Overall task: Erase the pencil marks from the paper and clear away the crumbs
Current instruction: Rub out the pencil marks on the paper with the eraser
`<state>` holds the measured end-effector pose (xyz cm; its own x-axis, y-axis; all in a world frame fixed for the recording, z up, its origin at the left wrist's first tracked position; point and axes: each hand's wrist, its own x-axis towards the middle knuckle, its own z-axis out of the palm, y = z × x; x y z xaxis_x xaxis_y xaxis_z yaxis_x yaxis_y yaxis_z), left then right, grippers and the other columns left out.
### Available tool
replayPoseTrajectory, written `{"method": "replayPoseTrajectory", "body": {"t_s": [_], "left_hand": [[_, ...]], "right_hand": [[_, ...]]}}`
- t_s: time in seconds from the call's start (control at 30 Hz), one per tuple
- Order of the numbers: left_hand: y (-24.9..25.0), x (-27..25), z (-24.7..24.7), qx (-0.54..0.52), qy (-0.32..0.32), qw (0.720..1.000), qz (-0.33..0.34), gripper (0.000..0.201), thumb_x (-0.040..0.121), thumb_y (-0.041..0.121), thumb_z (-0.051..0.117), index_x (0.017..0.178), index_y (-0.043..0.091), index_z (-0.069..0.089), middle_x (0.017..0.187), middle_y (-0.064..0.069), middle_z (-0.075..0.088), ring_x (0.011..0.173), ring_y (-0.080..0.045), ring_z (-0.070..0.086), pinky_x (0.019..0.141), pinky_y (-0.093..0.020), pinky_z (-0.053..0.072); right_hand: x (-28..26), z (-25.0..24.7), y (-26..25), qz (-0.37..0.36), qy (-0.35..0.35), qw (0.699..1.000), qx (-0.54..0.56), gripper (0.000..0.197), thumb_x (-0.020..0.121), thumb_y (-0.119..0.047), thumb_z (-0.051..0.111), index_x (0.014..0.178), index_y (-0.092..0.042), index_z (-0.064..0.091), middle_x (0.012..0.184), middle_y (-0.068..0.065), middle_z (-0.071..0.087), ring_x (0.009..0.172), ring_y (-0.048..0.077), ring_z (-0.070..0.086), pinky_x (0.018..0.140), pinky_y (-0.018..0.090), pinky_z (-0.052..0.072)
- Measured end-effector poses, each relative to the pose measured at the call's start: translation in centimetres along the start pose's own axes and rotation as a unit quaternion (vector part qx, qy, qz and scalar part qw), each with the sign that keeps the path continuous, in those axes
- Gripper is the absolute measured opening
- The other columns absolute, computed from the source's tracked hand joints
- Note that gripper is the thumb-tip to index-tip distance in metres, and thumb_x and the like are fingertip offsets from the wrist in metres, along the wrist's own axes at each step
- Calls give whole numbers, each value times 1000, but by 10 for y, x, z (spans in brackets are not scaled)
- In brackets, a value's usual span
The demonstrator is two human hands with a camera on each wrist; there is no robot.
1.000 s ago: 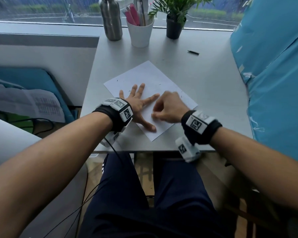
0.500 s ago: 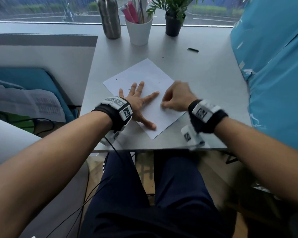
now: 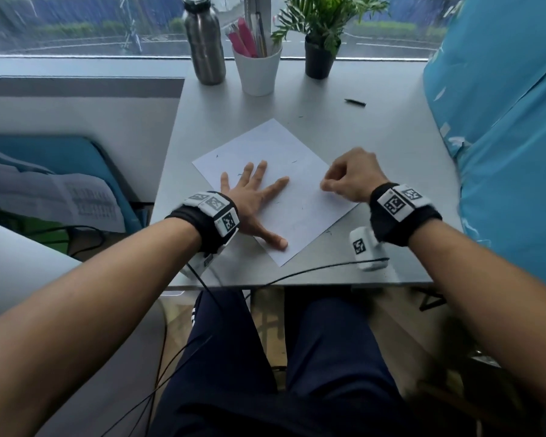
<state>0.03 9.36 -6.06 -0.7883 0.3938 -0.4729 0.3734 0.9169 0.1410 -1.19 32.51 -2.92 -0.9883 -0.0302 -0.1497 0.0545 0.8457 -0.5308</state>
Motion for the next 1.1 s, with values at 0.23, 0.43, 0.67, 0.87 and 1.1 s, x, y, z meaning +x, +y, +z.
{"method": "replayPoseTrajectory", "body": {"t_s": [0.23, 0.43, 0.67, 0.87, 1.1], "left_hand": [[1, -12, -9, 89, 22, 989, -120, 139, 57, 100, 35, 156, 13, -8, 163, -13, -13, 150, -30, -12, 115, -58, -13], [64, -23, 12, 83, 27, 980, 181, 102, 86, 75, 39, 157, 18, -7, 164, -2, -13, 150, -21, -11, 120, -49, -7], [41, -1, 10, 48, -7, 984, 171, 88, 90, 72, 26, 156, 26, -10, 162, 5, -19, 149, -18, -15, 118, -47, -8], [6, 9, -14, 70, 33, 997, -7, 106, 85, 80, 28, 155, 10, -12, 161, -6, -20, 150, -21, -12, 121, -44, -7], [54, 2, 11, 54, -17, 975, 216, 89, 89, 74, 29, 156, 28, -9, 162, 4, -18, 149, -16, -16, 118, -45, -10]], "right_hand": [[9, 0, 13, 24, -20, 999, -7, 9, 75, -26, 78, 82, -20, 75, 83, 2, 67, 80, 13, 60, 75, 19, 43], [11, 0, 11, 10, -14, 1000, -19, 9, 75, -23, 79, 81, -18, 76, 81, 3, 68, 84, 14, 59, 84, 23, 51], [10, 1, 9, 8, -10, 1000, -27, 7, 74, -20, 79, 80, -17, 76, 82, 4, 70, 83, 17, 64, 80, 21, 50], [10, 3, 7, 13, -4, 1000, -25, 6, 73, -20, 79, 77, -18, 75, 88, 6, 67, 87, 21, 65, 85, 29, 54], [10, 1, 6, 6, -7, 999, -35, 8, 74, -20, 80, 81, -18, 77, 80, 2, 63, 86, 16, 60, 83, 22, 49]]}}
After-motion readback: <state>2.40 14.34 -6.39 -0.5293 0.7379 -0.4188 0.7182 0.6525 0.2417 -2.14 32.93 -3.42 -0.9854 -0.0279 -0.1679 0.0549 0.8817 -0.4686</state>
